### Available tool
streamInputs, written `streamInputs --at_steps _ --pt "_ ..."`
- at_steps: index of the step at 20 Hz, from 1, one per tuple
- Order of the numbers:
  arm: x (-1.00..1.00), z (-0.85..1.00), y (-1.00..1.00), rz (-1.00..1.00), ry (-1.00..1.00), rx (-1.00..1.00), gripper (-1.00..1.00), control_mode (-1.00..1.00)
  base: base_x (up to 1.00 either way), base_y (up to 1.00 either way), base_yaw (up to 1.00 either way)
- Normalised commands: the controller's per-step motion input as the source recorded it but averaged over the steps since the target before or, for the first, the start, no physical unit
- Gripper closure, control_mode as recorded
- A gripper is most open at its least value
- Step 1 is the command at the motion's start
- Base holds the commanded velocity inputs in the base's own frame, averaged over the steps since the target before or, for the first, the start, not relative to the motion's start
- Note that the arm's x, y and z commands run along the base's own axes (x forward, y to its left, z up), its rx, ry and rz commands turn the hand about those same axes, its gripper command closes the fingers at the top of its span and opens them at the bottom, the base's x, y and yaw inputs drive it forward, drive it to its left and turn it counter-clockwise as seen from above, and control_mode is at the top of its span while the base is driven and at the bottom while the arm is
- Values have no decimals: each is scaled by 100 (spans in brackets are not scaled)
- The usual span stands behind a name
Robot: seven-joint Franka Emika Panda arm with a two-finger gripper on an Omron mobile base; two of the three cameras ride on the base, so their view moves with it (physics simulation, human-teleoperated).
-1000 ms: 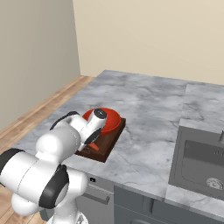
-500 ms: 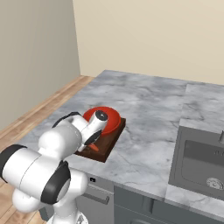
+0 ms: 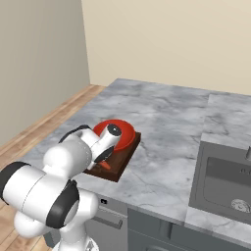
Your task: Place the two vegetables and bowl onto the tray for setting up a vegetable dip station.
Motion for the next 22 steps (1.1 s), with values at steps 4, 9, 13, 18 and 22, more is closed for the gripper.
streamInputs --at_steps 4,9,13,18,22 --pt "0 0 1 0 0 2 -100 -100 0 0 0" --pt "0 11 3 0 0 1 -100 -100 0 0 0" --pt "-3 35 20 0 0 0 -100 -100 0 0 0" --pt "-10 35 36 0 0 0 -100 -100 0 0 0" --pt "-14 27 45 -17 0 -2 -100 -100 0 0 0"
